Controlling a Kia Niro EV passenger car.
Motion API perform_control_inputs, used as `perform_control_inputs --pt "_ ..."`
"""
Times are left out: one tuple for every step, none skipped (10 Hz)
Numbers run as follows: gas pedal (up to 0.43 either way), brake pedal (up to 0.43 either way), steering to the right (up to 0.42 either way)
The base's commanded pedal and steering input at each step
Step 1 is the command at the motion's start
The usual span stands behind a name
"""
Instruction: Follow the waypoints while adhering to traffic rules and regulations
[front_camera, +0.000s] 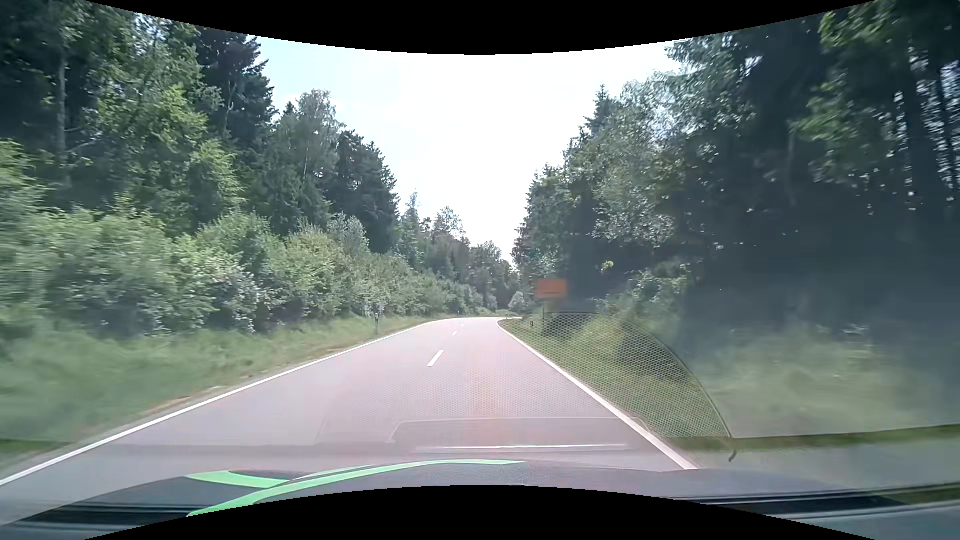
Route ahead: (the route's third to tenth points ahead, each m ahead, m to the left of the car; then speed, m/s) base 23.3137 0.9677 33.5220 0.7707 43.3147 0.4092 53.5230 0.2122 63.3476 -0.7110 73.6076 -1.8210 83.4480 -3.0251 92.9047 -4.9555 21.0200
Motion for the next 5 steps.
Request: perform_control_inputs --pt "0.000 0.091 -0.005" --pt "0.000 0.098 -0.005" --pt "0.000 0.110 -0.003" --pt "0.000 0.116 -0.002" --pt "0.000 0.128 -0.001"
